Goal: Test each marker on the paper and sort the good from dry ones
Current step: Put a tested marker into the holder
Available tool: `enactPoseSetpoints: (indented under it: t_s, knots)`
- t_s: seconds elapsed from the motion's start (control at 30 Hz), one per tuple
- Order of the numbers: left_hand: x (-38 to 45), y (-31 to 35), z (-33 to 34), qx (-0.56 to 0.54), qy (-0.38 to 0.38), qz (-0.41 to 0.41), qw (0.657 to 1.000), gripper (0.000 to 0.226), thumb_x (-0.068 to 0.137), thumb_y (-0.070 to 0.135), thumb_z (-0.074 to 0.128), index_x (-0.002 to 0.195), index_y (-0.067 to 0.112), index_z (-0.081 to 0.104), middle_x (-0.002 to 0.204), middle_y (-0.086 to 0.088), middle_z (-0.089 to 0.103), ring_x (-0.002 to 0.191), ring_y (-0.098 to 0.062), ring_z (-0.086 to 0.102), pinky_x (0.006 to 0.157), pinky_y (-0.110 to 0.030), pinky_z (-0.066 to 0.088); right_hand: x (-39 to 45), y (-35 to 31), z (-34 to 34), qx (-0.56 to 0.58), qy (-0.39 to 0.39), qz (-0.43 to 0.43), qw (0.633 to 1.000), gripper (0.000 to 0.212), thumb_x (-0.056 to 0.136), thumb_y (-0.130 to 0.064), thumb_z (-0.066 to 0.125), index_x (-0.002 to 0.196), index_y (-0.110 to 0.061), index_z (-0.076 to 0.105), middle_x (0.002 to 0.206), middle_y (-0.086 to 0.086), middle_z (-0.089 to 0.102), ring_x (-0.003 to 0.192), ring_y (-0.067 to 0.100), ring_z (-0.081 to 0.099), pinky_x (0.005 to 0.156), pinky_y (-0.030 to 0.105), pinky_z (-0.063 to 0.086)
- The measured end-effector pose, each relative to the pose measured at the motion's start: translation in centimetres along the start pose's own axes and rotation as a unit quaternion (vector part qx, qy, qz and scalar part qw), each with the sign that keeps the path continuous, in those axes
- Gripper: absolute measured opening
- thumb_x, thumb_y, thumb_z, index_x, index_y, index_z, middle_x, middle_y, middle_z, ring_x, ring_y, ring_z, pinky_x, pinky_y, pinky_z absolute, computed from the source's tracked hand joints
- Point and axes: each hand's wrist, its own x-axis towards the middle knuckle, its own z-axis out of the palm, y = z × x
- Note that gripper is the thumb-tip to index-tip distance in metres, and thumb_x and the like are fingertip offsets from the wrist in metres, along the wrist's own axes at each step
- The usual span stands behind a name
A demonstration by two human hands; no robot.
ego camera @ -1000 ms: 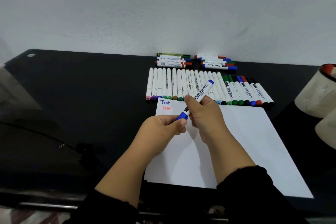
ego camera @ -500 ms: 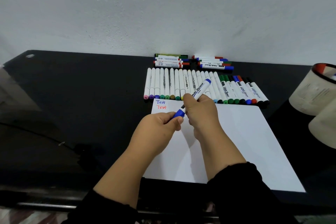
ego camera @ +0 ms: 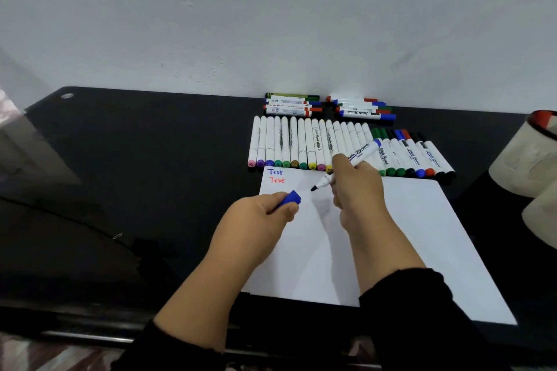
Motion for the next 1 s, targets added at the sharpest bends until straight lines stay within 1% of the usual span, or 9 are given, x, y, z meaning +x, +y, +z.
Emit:
enactPoseSetpoints:
  t_s: [0.1, 0.17, 0.27, 0.4, 0.53, 0.63, 0.8, 0.87, 1.0]
  knots:
    - [0.4, -0.1, -0.3, -0.002, 0.014, -0.016, 1.0, 0.037, 0.091, 0.04, 0.054, 0.127, 0.03, 0.057, 0.111, 0.009, 0.061, 0.088, -0.007, 0.052, 0.074, -0.023, 0.041, -0.5, 0.2, 0.8, 0.02, -0.021, 0.007, 1.0, 0.025, 0.091, -0.025, 0.055, 0.07, -0.011, 0.052, 0.053, 0.001, 0.042, 0.043, 0.011, 0.028, 0.041, 0.022, 0.026]
    - [0.6, -0.5, -0.7, -0.026, 0.03, -0.02, 0.999, 0.037, 0.091, 0.04, 0.054, 0.127, 0.029, 0.057, 0.122, 0.009, 0.06, 0.096, -0.006, 0.05, 0.078, -0.023, 0.038, -0.5, 0.0, 0.6, 0.045, -0.026, 0.004, 0.999, 0.029, 0.091, -0.033, 0.06, 0.072, -0.011, 0.057, 0.055, 0.001, 0.049, 0.046, 0.011, 0.035, 0.044, 0.022, 0.032]
    - [1.2, -1.2, -1.6, -0.056, 0.061, -0.035, 0.996, 0.035, 0.092, 0.04, 0.052, 0.125, 0.028, 0.06, 0.121, 0.01, 0.061, 0.104, -0.009, 0.053, 0.08, -0.023, 0.038, -0.7, 0.0, 0.5, 0.049, -0.043, -0.018, 0.998, 0.028, 0.086, -0.036, 0.066, 0.076, -0.01, 0.06, 0.057, 0.001, 0.057, 0.048, 0.009, 0.045, 0.045, 0.018, 0.039]
    - [2.0, -1.8, -2.3, -0.048, 0.071, -0.05, 0.995, 0.036, 0.092, 0.039, 0.052, 0.126, 0.03, 0.057, 0.116, 0.01, 0.063, 0.099, -0.01, 0.056, 0.08, -0.026, 0.046, -0.9, -0.2, 1.5, -0.003, -0.064, -0.031, 0.997, 0.022, 0.082, -0.03, 0.073, 0.072, -0.014, 0.061, 0.061, 0.001, 0.062, 0.054, 0.011, 0.048, 0.051, 0.023, 0.04]
    - [3.0, -2.3, -2.7, -0.043, 0.074, -0.052, 0.995, 0.036, 0.092, 0.039, 0.052, 0.128, 0.031, 0.055, 0.114, 0.01, 0.063, 0.088, -0.01, 0.057, 0.069, -0.023, 0.046, -0.3, -0.6, 2.7, -0.056, -0.087, -0.053, 0.993, 0.017, 0.085, -0.024, 0.067, 0.075, -0.016, 0.056, 0.059, 0.001, 0.063, 0.051, 0.011, 0.049, 0.05, 0.023, 0.039]
    - [3.8, -2.5, -2.9, -0.048, 0.08, -0.058, 0.994, 0.035, 0.092, 0.039, 0.051, 0.127, 0.032, 0.056, 0.11, 0.01, 0.064, 0.072, -0.006, 0.052, 0.057, -0.021, 0.041, 0.3, -0.2, 3.7, -0.099, -0.07, -0.08, 0.989, 0.022, 0.083, -0.023, 0.063, 0.07, -0.014, 0.048, 0.051, -0.004, 0.059, 0.05, 0.01, 0.046, 0.052, 0.023, 0.037]
    - [4.6, -2.7, -2.9, -0.058, 0.082, -0.047, 0.994, 0.036, 0.092, 0.04, 0.051, 0.128, 0.033, 0.055, 0.117, 0.012, 0.062, 0.096, -0.008, 0.056, 0.066, -0.019, 0.041, 0.6, 0.9, 4.9, -0.139, -0.054, -0.11, 0.983, 0.023, 0.084, -0.024, 0.058, 0.071, -0.01, 0.045, 0.059, 0.002, 0.057, 0.052, 0.01, 0.047, 0.052, 0.022, 0.037]
    - [4.7, -2.7, -2.8, -0.059, 0.081, -0.038, 0.994, 0.036, 0.093, 0.039, 0.051, 0.128, 0.032, 0.055, 0.118, 0.012, 0.062, 0.097, -0.006, 0.055, 0.067, -0.018, 0.039, 0.7, 1.4, 5.1, -0.141, -0.056, -0.113, 0.982, 0.023, 0.084, -0.021, 0.058, 0.069, -0.011, 0.044, 0.06, 0.004, 0.056, 0.054, 0.012, 0.047, 0.054, 0.024, 0.036]
    - [5.0, -2.8, -2.7, -0.051, 0.081, -0.042, 0.995, 0.038, 0.093, 0.039, 0.051, 0.13, 0.031, 0.053, 0.118, 0.011, 0.061, 0.093, -0.007, 0.055, 0.071, -0.021, 0.044, 1.2, 2.0, 4.9, -0.148, -0.06, -0.11, 0.981, 0.028, 0.083, -0.019, 0.058, 0.061, -0.013, 0.041, 0.055, 0.0, 0.053, 0.053, 0.011, 0.045, 0.054, 0.024, 0.036]
